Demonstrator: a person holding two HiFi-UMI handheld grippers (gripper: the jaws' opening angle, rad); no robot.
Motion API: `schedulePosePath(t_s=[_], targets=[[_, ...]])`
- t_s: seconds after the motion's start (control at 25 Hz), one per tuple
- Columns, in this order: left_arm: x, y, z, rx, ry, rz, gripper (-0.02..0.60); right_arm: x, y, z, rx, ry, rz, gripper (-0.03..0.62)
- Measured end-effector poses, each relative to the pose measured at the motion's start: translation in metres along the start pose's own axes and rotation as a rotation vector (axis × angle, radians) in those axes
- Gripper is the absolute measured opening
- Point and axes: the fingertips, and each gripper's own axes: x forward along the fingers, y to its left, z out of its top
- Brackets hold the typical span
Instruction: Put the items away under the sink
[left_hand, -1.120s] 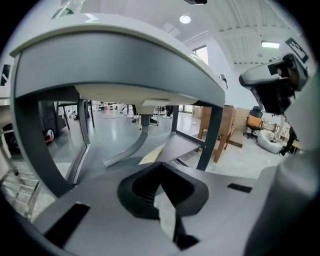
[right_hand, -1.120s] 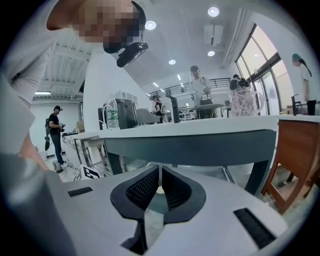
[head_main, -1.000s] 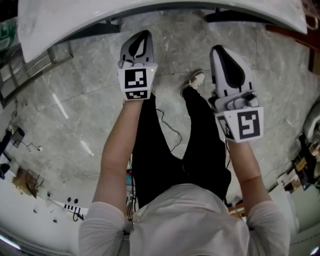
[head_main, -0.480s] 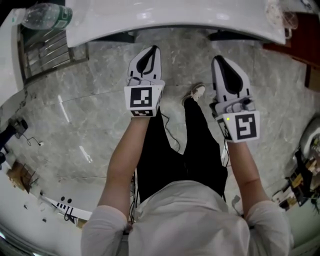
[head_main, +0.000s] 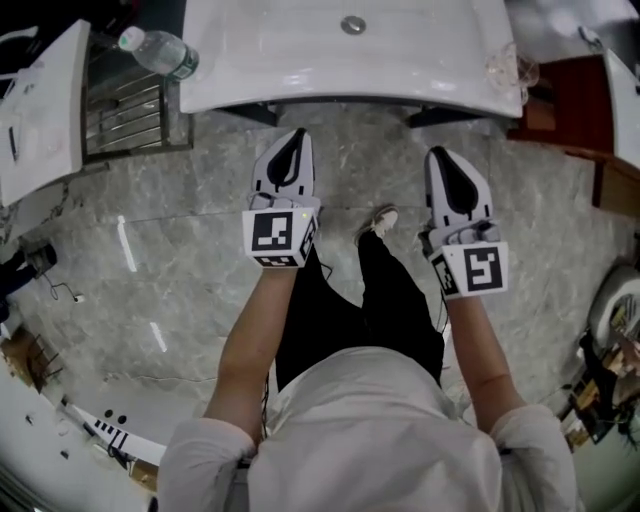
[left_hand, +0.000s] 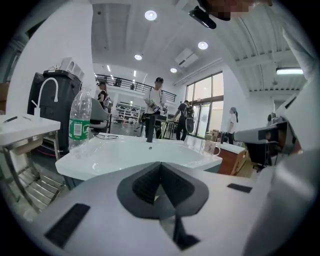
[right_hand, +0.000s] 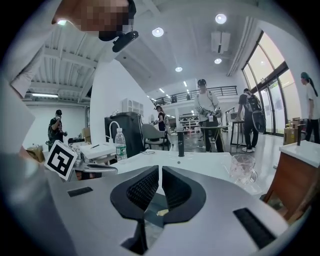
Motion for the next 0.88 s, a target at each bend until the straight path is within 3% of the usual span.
schedulePosePath(t_s=[0.88], targets=[[-0.092,-0.023,0.147,0.038,-0.195,0.031,0.003,-0.06,-0.031,0.11,0.028,-0.17,-0.023,0.044]])
